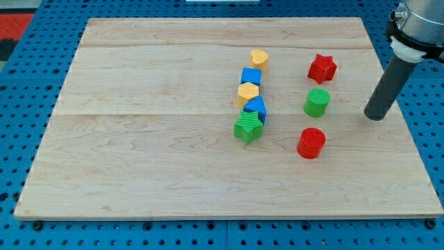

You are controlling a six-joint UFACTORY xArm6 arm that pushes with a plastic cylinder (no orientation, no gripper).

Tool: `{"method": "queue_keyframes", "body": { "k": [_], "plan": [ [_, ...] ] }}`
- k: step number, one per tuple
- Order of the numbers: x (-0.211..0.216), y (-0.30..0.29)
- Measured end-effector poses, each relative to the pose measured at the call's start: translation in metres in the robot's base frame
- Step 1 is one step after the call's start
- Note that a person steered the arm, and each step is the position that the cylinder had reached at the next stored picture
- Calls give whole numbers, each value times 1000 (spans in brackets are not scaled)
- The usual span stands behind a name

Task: Push the blue blocks towards the left side of the board

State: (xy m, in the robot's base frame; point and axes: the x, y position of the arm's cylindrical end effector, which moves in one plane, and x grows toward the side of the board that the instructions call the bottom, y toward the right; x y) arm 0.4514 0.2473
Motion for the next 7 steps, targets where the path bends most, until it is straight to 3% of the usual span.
{"method": "queue_keyframes", "body": {
  "k": [2, 4, 6, 7],
  "plan": [
    [-25, 31],
    [-80, -24],
    [-66, -172],
    [-88, -221]
  ]
}}
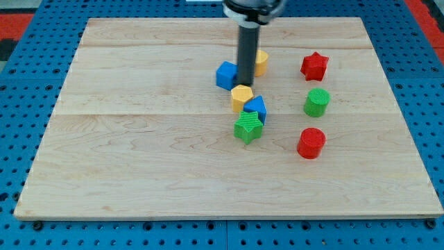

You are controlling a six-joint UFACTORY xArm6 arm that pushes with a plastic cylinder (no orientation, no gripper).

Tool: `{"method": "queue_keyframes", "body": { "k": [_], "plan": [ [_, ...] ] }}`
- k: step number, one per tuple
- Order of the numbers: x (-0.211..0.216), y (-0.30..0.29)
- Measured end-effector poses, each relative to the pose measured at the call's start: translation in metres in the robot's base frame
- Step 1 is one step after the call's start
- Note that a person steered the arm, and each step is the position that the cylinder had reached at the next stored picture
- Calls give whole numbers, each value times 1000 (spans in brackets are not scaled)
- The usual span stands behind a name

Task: Push the blue blocks towards the left side of the board

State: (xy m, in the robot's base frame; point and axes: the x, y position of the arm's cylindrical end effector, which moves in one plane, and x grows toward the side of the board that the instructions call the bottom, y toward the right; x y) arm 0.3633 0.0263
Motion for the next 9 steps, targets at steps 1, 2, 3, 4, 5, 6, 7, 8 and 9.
{"method": "queue_keyframes", "body": {
  "k": [1, 2, 3, 4, 5, 6, 7, 8, 9],
  "plan": [
    [-16, -71],
    [-8, -102],
    [21, -5],
    [50, 26],
    [54, 37],
    [64, 62],
    [88, 97],
    [114, 80],
    [129, -8]
  ]
}}
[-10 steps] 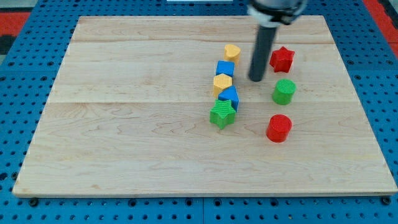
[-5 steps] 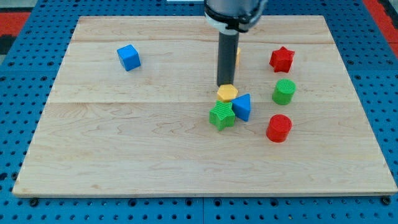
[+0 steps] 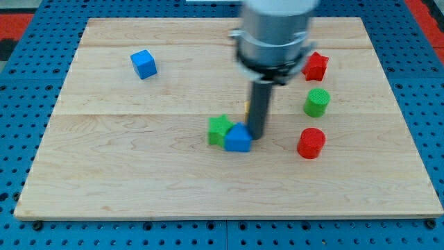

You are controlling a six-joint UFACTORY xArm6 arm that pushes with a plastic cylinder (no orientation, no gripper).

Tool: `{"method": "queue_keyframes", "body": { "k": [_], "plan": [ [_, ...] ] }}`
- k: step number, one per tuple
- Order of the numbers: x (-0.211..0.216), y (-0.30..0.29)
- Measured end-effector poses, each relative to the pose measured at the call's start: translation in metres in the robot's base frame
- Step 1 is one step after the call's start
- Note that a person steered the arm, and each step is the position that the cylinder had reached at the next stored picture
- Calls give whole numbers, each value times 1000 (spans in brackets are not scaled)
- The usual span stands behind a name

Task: Push the blue blocks towards the left side of the board

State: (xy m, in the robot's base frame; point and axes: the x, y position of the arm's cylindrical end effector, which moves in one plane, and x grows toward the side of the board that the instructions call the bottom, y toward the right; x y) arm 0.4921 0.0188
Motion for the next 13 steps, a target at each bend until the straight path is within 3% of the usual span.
{"method": "queue_keyframes", "body": {
  "k": [1, 2, 4, 6, 7, 8, 9, 11, 13],
  "plan": [
    [10, -54],
    [44, -30],
    [72, -105],
    [10, -258],
    [-34, -299],
    [-48, -323],
    [-52, -270],
    [-14, -226],
    [-125, -225]
  ]
}}
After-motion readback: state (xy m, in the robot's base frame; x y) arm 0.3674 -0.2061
